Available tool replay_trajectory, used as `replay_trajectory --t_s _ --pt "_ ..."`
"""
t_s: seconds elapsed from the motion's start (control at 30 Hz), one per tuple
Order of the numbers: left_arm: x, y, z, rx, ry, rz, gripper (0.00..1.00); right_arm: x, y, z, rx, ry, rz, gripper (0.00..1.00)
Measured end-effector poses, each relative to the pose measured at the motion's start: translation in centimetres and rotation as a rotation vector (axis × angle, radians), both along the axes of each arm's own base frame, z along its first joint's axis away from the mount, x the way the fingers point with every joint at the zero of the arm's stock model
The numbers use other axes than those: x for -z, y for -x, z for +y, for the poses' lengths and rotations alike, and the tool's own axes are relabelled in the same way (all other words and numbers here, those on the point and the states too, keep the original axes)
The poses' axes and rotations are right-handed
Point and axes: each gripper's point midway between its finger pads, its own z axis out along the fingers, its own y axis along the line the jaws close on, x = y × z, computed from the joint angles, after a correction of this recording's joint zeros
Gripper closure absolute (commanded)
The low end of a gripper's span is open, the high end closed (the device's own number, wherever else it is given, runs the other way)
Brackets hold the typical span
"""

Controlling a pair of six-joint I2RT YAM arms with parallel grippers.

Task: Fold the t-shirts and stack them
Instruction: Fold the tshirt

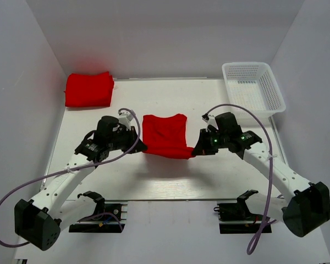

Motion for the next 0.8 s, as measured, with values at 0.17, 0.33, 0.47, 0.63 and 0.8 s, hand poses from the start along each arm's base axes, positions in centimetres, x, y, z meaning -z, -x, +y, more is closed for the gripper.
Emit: replay_trajectory --t_s 0.17,0.33,0.47,0.63,0.8 --pt "-3.2 -1.8 0.0 -0.054 0.008 -0.055 1.00 -3.6 -2.2 0.3 0.017 -0.007 -0.101 1.00" --pt "-3.1 -4.6 0.7 -0.161 -0.037 -0.048 1.00 -4.3 -5.6 0.9 0.058 0.039 -0.128 1.00" --pt "-2.7 -7.5 1.2 -0.248 -0.096 -0.043 1.00 -3.2 -8.4 1.8 0.072 0.081 -0.112 1.00" --pt "-1.7 -11.3 1.5 -0.331 -0.175 -0.037 1.00 -2.8 -11.7 2.2 0.104 0.108 -0.110 1.00" --pt "-0.2 -14.2 1.8 -0.389 -0.243 -0.020 1.00 -2.7 -14.6 2.6 0.127 0.109 -0.114 1.00"
